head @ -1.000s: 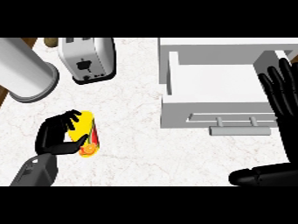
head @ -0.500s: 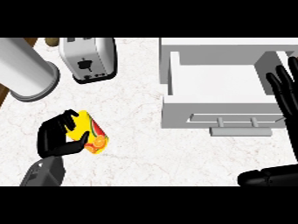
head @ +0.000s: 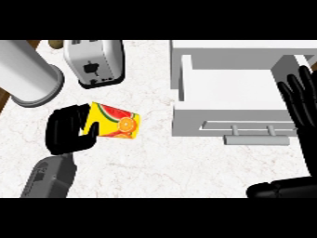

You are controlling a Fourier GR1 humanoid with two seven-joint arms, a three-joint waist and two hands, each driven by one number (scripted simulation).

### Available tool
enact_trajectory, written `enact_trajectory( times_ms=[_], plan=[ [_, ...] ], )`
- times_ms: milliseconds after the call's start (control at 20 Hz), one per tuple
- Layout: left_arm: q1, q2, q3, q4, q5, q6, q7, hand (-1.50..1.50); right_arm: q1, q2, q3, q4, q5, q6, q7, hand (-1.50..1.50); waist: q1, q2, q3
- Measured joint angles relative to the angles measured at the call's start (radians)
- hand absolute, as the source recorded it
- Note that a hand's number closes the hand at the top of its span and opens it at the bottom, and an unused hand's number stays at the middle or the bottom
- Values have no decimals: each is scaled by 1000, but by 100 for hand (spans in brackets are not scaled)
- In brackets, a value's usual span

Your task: Pick up the cup, place it into the drawer and close the drawer

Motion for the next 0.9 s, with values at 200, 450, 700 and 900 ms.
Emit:
enact_trajectory(
  times_ms=[200,450,700,900],
  plan=[
    [6,-38,-53,-187,19,49,153,150,-20,3,-4,13,6,-12,3,-150,1,0,0],
    [-96,-55,-73,-278,44,137,299,150,-36,-17,-30,23,-11,0,9,-150,-4,2,-1],
    [-207,-67,-124,-317,29,244,396,150,-28,-18,-31,27,-14,10,-2,-150,-8,3,-1],
    [-329,-66,-126,-290,10,302,464,150,-24,-13,-29,20,-8,5,-4,-150,-11,3,-1]
  ],
)
